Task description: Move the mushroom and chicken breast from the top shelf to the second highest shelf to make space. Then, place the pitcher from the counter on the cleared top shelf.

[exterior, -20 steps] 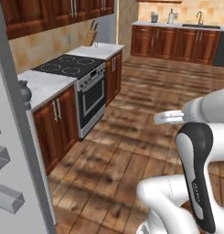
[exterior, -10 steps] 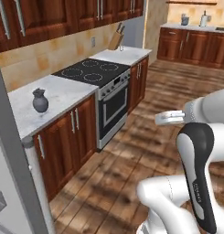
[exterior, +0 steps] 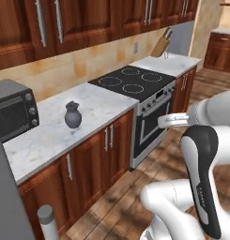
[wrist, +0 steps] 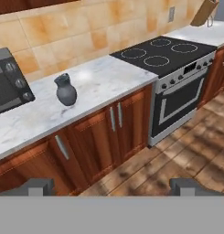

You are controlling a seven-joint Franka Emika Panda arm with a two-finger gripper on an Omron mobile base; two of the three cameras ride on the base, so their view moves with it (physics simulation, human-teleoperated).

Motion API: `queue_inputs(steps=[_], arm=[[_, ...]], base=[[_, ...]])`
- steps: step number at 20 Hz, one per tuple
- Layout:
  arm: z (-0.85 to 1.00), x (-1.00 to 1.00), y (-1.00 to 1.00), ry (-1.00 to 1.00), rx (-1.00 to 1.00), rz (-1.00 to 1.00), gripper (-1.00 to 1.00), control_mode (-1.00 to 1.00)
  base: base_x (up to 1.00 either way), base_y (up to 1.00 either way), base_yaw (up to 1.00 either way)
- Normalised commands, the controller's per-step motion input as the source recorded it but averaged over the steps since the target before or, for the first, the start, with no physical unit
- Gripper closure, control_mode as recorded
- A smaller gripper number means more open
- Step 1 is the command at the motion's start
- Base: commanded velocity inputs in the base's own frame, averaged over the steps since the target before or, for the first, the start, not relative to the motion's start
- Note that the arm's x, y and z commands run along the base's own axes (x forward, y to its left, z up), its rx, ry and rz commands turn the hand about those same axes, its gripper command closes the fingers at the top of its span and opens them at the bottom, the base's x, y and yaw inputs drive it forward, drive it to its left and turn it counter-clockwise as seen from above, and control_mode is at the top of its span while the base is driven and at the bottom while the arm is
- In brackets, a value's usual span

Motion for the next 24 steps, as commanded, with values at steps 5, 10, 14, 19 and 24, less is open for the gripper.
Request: queue_inputs(steps=[5,10,14,19,24], arm=[[0.00,0.00,0.00,0.00,0.00,0.00,-1.00,1.00],[0.00,0.00,0.00,0.00,0.00,0.00,-1.00,1.00],[0.00,0.00,0.00,0.00,0.00,0.00,-1.00,1.00],[0.00,0.00,0.00,0.00,0.00,0.00,-1.00,1.00],[0.00,0.00,0.00,0.00,0.00,0.00,-1.00,1.00]], base=[[0.43,-0.17,0.45],[0.35,-0.39,0.45],[0.50,-0.56,0.48],[0.58,-0.60,0.51],[0.64,-0.54,0.52]])
